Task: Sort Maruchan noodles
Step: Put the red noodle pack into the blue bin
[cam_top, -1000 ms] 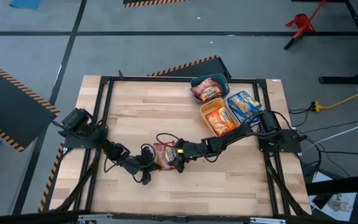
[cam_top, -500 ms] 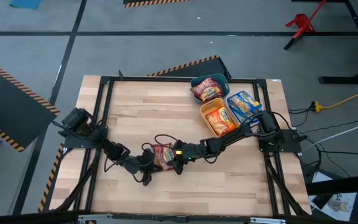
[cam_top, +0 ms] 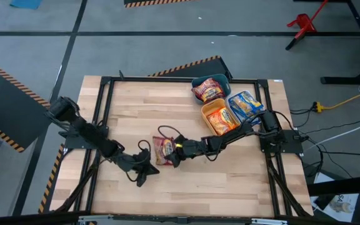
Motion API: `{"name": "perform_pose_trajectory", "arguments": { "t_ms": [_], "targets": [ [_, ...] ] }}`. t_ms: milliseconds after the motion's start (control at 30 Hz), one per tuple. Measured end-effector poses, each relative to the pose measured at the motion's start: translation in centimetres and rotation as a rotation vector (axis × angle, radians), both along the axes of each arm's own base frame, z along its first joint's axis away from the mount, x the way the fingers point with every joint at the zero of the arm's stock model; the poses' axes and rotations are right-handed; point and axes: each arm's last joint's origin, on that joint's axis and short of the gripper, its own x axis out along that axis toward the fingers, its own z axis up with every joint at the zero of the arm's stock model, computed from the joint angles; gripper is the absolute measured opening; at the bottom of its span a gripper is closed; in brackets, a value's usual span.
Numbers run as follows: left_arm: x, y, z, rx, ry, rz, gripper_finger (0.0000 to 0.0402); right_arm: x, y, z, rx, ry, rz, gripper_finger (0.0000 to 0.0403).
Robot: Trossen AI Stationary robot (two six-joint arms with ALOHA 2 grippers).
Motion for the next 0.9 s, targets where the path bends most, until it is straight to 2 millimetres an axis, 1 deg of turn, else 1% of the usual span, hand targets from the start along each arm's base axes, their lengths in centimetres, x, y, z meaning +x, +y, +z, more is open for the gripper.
{"name": "perform_pose_trajectory", "arguments": {
  "t_ms": [100, 167, 333, 467, 600, 733, 833, 900],
  "targets": [
    [-0.6, 0.5, 1.3, 0.038, -0.003, 0.019, 0.0, 0.1, -1.0, 1.0, 0.025, -0.019, -0.071, 0.0114],
    [-1.1, 1.0, 2.3, 0.068, -0.016, 0.039, 0.0, 0.2, -2.0, 1.9, 0.023, -0.045, -0.117, 0.0114],
    [-2.2, 2.1, 4.6, 0.145, -0.068, 0.1, 0.0, 0.2, -5.7, 5.0, 0.026, -0.125, -0.23, 0.0115],
    [-2.9, 2.7, 5.8, 0.192, -0.113, 0.145, 0.0, -0.2, -9.1, 7.8, 0.023, -0.195, -0.329, 0.0115],
    [-3.2, 3.0, 6.3, 0.215, -0.125, 0.179, 0.0, -1.5, -12.4, 10.7, -0.012, -0.244, -0.509, 0.0115],
    [-3.2, 3.1, 6.4, 0.21, -0.129, 0.181, 0.0, -3.4, -14.8, 13.0, -0.058, -0.224, -0.719, 0.0115],
    [-3.2, 3.0, 6.4, 0.209, -0.129, 0.179, 0.0, -5.1, -16.0, 13.9, -0.071, -0.162, -0.867, 0.0115],
    [-3.2, 3.0, 6.4, 0.209, -0.129, 0.179, 0.0, -6.2, -16.6, 14.0, -0.071, -0.091, -0.946, 0.0115]
  ]
}}
